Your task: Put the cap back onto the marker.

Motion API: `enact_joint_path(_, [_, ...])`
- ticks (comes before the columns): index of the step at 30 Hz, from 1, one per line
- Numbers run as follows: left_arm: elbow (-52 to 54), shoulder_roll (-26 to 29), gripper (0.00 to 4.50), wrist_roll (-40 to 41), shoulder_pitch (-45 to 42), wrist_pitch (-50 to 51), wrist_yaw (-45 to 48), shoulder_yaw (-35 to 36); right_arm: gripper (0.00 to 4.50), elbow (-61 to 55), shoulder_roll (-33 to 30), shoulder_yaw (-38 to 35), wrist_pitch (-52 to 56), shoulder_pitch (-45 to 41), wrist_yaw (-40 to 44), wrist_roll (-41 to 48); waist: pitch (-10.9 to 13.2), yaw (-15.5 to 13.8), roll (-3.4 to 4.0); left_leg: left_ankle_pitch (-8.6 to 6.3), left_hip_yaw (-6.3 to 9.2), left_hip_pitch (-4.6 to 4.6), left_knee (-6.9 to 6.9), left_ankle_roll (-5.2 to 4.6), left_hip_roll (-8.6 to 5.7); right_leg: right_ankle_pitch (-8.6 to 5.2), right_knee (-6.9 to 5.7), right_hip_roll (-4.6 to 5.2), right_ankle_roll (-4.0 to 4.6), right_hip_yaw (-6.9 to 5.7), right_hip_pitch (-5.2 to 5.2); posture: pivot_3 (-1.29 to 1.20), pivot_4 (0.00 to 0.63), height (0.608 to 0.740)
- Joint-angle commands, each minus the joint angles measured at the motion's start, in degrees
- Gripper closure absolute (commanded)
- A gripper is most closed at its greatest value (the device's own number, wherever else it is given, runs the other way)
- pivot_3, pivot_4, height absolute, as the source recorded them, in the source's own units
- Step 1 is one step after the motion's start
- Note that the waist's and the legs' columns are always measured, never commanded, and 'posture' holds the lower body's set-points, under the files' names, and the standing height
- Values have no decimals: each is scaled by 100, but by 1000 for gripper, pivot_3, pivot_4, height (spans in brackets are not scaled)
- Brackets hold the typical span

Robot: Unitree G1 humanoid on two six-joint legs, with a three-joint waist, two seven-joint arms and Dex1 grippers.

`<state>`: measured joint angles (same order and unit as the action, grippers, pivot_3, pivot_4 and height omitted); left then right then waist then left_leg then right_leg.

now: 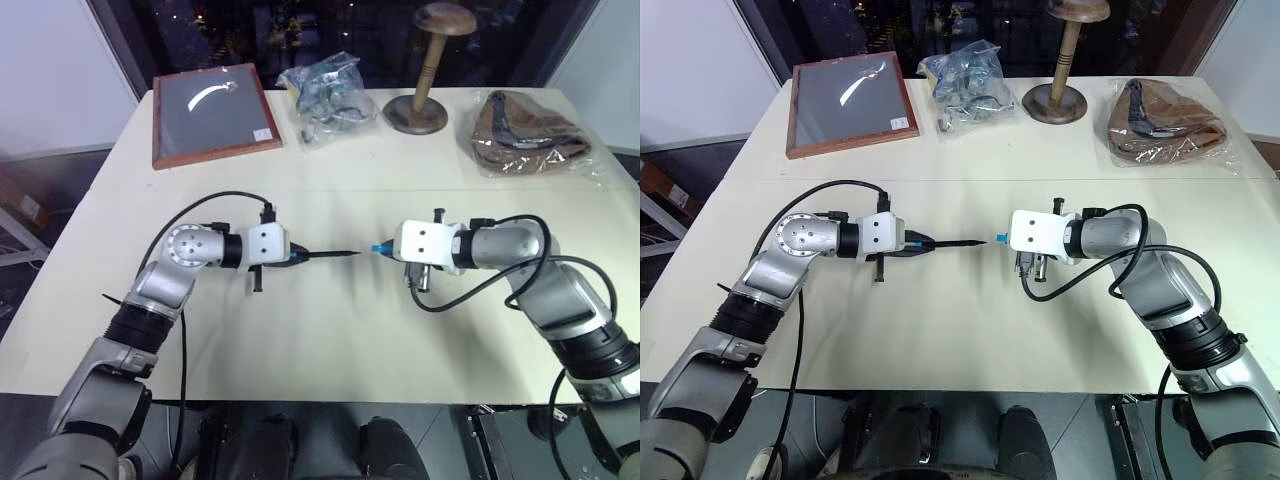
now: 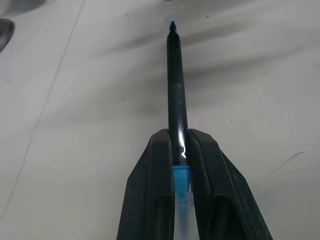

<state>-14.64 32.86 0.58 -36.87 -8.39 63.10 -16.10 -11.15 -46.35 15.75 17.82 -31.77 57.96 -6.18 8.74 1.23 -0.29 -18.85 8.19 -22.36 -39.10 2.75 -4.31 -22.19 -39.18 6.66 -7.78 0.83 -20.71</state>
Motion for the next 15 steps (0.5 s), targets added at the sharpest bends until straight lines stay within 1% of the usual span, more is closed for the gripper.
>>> enact_joint_path(1, [150, 18, 4500, -45, -121, -146, -21, 59, 4467, -162, 9, -37, 1, -88, 54, -11, 0, 0, 0, 0, 0, 0, 0, 0, 0, 0, 0, 0, 0, 0, 0, 0, 150, 740])
enact_joint_path(15, [281, -99, 4500, -100, -176, -173, -139, 89, 4467, -279, 29, -29, 237, -29, 314, 57, 0, -3, 0, 0, 1, 0, 0, 0, 0, 0, -2, 0, 0, 0, -1, 0, 150, 740])
